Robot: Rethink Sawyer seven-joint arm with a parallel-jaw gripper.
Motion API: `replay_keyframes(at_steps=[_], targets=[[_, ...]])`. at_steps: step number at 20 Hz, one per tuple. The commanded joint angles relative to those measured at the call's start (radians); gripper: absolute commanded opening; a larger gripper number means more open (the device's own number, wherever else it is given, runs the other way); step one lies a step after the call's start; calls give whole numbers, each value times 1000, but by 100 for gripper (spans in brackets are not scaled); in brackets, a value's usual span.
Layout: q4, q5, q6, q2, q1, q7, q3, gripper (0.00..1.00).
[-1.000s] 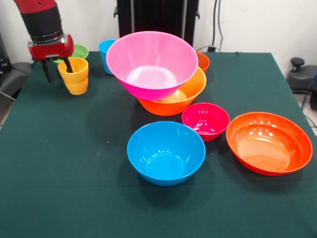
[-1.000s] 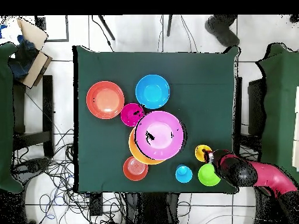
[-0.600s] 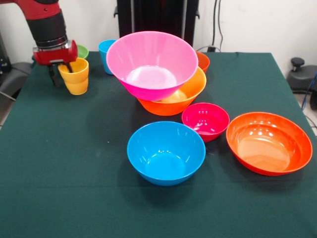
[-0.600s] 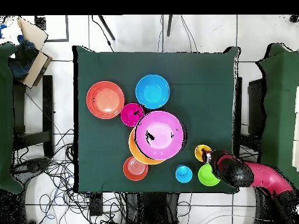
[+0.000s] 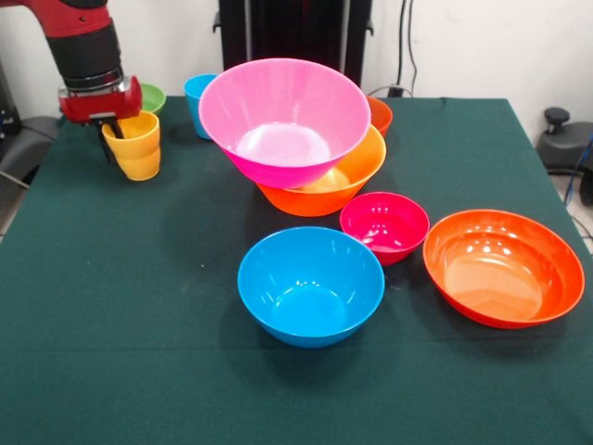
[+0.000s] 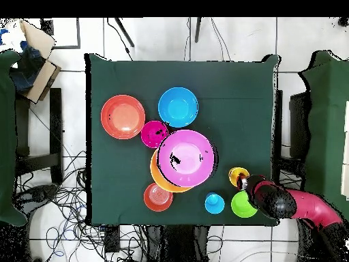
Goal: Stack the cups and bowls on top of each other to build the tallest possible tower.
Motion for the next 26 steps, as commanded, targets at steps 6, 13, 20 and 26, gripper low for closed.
replay_keyframes(at_steps=[6, 13, 20, 26], targets=[[159, 46, -9, -276, 44, 49, -29, 0], [179, 117, 32, -332, 35, 1, -19, 0], [268, 225, 87, -484, 25, -8, 3, 0], [335, 335, 135, -600, 22, -35, 14, 0]])
